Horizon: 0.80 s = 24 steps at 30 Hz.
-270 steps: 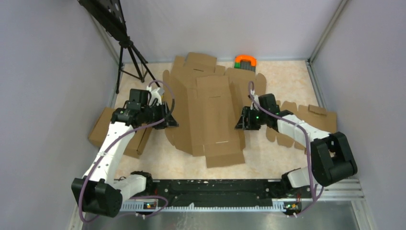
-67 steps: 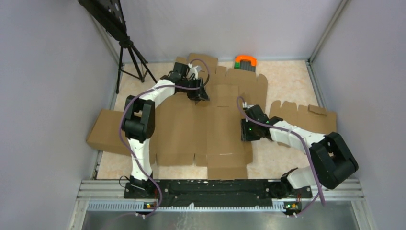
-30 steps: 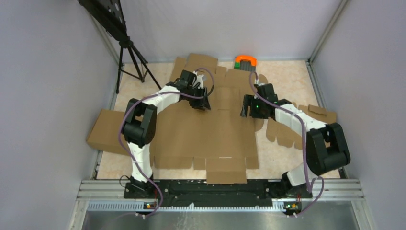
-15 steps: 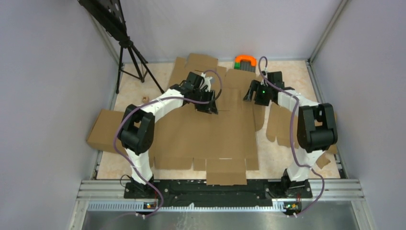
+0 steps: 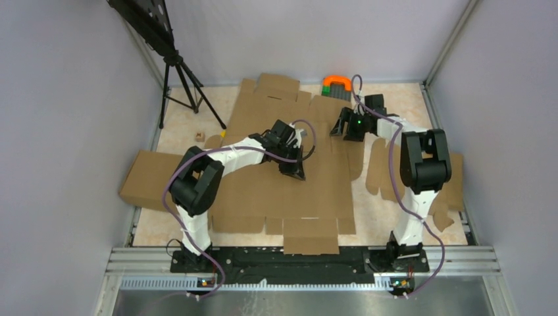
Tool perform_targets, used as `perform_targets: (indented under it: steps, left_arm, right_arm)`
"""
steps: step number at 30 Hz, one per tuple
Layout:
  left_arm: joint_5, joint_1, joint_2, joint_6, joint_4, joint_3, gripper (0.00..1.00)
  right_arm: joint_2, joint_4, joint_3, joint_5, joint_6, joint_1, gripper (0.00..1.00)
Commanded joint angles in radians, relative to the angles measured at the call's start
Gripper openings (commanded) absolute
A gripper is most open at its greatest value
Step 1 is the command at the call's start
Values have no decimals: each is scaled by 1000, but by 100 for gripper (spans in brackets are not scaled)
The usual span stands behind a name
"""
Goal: Fold the paper box
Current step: Fold the paper box at the center of the board.
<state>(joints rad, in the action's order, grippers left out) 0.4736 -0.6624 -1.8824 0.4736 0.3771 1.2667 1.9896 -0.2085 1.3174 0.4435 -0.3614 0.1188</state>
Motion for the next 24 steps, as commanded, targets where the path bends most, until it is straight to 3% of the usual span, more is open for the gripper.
perform_targets:
  steps: [1,24]
  left_arm:
    - [10,6,-24,35,-92,-25,0]
    - [-41,5,-78,-44,-59,-72,0]
  right_arm:
    - [-5,8,25,-16,30,-12,70]
    - [-123,54,-71,33,-5,-84,70]
